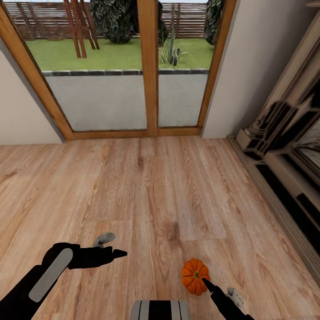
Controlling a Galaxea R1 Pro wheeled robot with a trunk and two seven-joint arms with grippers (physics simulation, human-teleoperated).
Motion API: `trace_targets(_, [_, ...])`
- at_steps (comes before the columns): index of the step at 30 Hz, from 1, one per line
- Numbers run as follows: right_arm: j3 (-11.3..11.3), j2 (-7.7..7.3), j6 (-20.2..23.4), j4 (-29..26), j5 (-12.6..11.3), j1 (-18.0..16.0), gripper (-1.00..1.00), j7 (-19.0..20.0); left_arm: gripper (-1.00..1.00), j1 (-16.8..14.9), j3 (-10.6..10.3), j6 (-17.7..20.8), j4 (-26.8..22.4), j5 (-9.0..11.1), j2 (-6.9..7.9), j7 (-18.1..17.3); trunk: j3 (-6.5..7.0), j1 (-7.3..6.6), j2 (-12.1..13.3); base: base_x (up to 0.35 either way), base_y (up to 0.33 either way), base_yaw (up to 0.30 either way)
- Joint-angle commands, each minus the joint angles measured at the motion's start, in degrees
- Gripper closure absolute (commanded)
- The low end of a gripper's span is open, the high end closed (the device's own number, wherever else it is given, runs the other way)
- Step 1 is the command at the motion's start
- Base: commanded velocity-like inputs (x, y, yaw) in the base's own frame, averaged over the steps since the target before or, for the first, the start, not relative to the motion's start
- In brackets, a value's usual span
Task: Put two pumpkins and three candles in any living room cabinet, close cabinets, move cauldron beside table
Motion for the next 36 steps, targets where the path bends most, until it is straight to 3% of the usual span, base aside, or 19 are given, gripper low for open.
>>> trace_targets(1, [0.5,-0.04,-0.1,0.0,-0.5,0.0,-1.00,0.1,-1.00,0.0,0.0,0.1,0.0,-0.5,0.05,-0.5,-0.04,-0.01,0.0,0.001,0.010,0.000])
trace_targets(24, [0.3,-0.16,-0.1,0.0,-0.5,0.0,-1.00,0.1,-1.00,0.0,0.0,0.1,-0.1,-0.5,0.00,-0.5,-0.04,-0.01,0.0,0.027,0.016,0.000])
trace_targets(36, [0.3,-0.16,-0.1,0.0,-0.6,0.0,-1.00,0.0,-1.00,0.0,0.0,0.1,-0.1,-0.5,0.00,-0.4,-1.81,0.20,-0.1,0.000,0.000,0.000])
